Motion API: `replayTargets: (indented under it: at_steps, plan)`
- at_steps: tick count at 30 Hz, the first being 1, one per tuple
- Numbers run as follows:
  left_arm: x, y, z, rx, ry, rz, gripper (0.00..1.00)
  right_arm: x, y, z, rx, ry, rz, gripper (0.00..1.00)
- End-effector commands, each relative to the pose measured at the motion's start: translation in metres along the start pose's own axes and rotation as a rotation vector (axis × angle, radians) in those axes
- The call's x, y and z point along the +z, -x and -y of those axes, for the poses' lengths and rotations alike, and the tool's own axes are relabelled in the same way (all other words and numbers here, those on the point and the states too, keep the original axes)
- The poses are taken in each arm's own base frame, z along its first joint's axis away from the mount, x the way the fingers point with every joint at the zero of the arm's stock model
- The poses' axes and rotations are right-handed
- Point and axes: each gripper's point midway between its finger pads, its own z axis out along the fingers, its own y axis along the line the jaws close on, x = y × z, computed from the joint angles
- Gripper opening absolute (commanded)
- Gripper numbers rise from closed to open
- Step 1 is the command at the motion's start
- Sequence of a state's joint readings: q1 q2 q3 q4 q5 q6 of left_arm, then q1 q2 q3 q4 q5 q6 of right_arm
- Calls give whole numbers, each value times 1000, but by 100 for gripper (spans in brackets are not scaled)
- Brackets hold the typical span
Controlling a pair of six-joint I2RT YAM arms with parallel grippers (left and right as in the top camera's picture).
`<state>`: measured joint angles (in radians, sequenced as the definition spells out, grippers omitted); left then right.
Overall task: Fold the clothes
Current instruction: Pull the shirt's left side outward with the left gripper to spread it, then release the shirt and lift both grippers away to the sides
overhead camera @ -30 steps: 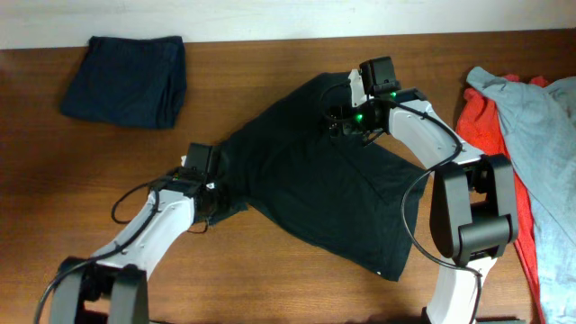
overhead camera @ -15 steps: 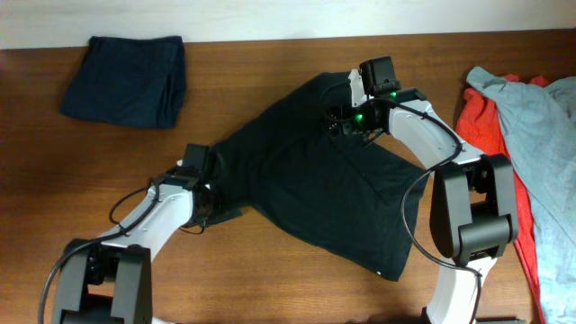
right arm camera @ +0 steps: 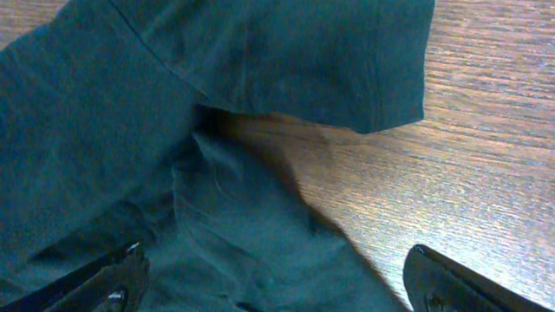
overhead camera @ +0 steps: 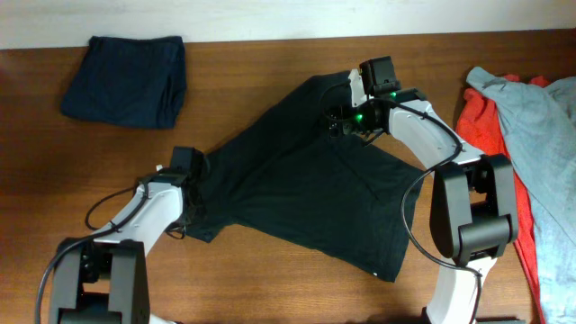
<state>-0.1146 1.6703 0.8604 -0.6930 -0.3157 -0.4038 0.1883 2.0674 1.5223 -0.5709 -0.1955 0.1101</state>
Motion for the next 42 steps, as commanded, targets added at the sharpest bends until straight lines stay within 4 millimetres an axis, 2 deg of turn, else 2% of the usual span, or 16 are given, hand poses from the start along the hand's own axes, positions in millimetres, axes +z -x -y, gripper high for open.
replayTargets:
  at_steps: [1, 5, 7, 11, 13, 14, 16, 18, 20, 23, 24, 27, 29, 33, 42]
  plan:
    - [-17, 37, 2, 38, 2, 85, 28, -13, 11, 2, 10, -15, 35, 99]
    - [-62, 88, 16, 5, -82, 197, 36, -13, -3, 4, 21, -22, -23, 99]
    - [-95, 118, 34, -9, -201, 269, 42, -15, -8, 4, -4, -23, -45, 99]
    - [-130, 149, 69, 0, -416, 373, 43, -17, -22, 7, -22, -29, -100, 99]
    - [-148, 160, 98, 120, -574, 444, 42, -20, -27, 12, -5, -36, -125, 99]
    - [-158, 165, 113, 201, -651, 493, 42, -24, -29, 19, 12, -42, -134, 99]
    - [-168, 175, 130, 255, -736, 559, 41, -37, -27, 35, 81, -59, -136, 99]
    - [-168, 181, 136, 259, -750, 583, 41, -51, -23, 51, 149, -76, -131, 99]
    - [-162, 187, 150, 274, -766, 607, 41, -67, -23, 74, 206, -96, -139, 99]
    - [-146, 185, 185, 330, -792, 612, 40, -77, -28, 102, 275, -119, -148, 99]
    - [-142, 183, 194, 353, -796, 617, 36, -80, -32, 109, 295, -125, -158, 98]
    - [-123, 180, 216, 413, -759, 634, 35, -85, -39, 124, 336, -136, -170, 98]
    - [-101, 184, 210, 386, -631, 626, 35, -88, -39, 134, 357, -144, -161, 99]
    - [-83, 192, 186, 368, -454, 629, 35, -90, -40, 139, 369, -147, -158, 99]
    - [-54, 170, 172, 405, -377, 503, 35, -90, -40, 139, 368, -147, -159, 99]
